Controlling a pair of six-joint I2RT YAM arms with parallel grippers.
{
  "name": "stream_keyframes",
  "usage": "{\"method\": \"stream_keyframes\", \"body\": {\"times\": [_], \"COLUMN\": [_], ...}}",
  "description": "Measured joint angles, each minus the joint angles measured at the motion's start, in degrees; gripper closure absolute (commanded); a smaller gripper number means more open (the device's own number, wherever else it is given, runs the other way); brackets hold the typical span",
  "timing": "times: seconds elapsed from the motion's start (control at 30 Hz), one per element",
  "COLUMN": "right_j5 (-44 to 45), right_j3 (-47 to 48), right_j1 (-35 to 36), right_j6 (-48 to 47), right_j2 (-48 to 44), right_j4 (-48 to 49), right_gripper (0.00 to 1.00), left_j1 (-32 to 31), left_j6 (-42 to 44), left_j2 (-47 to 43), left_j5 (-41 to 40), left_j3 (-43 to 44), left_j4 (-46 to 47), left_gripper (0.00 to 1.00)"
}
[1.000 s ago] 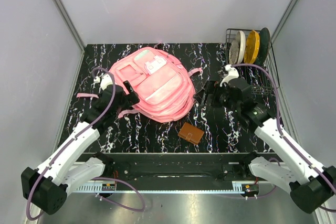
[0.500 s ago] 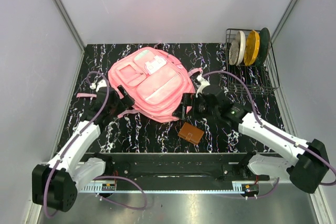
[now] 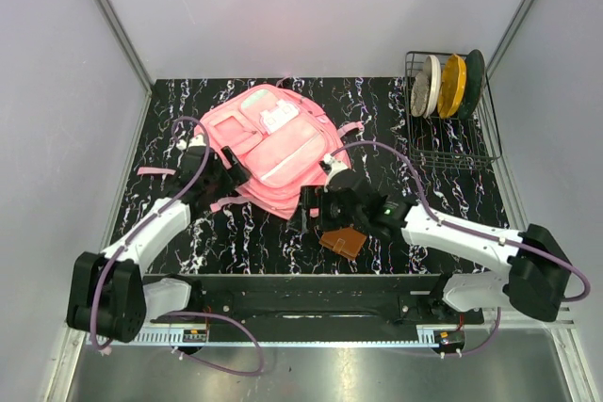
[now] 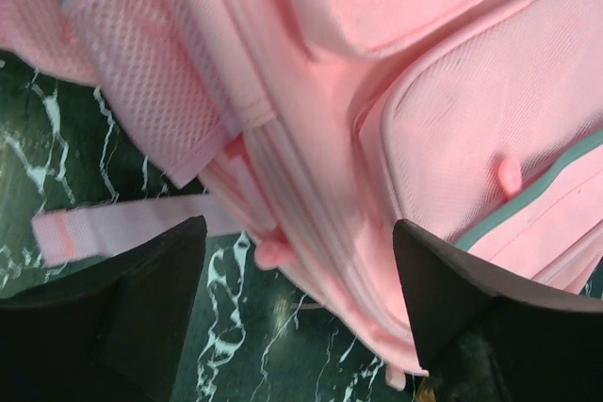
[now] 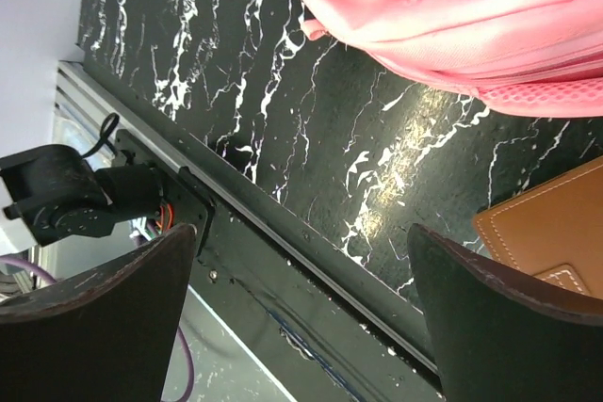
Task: Pack the student bag
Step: Zip the student bag at the center of the board.
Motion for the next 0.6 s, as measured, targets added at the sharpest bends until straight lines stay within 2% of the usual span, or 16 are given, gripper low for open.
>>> {"method": "stream_keyframes", "body": {"times": [0.27, 0.3, 0.47, 0.5, 0.6], "right_j5": [2.6, 3.2, 8.9, 9.9, 12.9], "right_j3": [2.8, 3.2, 4.4, 4.4, 4.7], "right_j1": [4.1, 4.4, 6.8, 7.1, 8.1], "right_j6": [2.3, 2.6, 5.2, 5.5, 6.8], "right_j2": [6.2, 6.8, 9.1, 9.4, 10.9], "right_j4": [1.6, 1.5, 3.4, 3.9, 5.2], "right_gripper": [0.11, 0.11, 0.12, 0.11, 0.11], "left_j1": [0.2, 0.2, 0.4, 0.4, 0.5], "left_j6": [1.4, 1.6, 1.7, 1.4, 0.7], "left_j2": [7.8, 8.2, 9.0, 9.0, 8.8], "left_j5": [3.1, 3.1, 3.9, 4.0, 4.7], "left_j3": [3.3, 3.3, 3.4, 3.4, 3.4], "left_j4": [4.3, 4.3, 5.0, 5.0, 5.3], "left_gripper": [0.56, 0.65, 0.90, 1.00, 1.00]}}
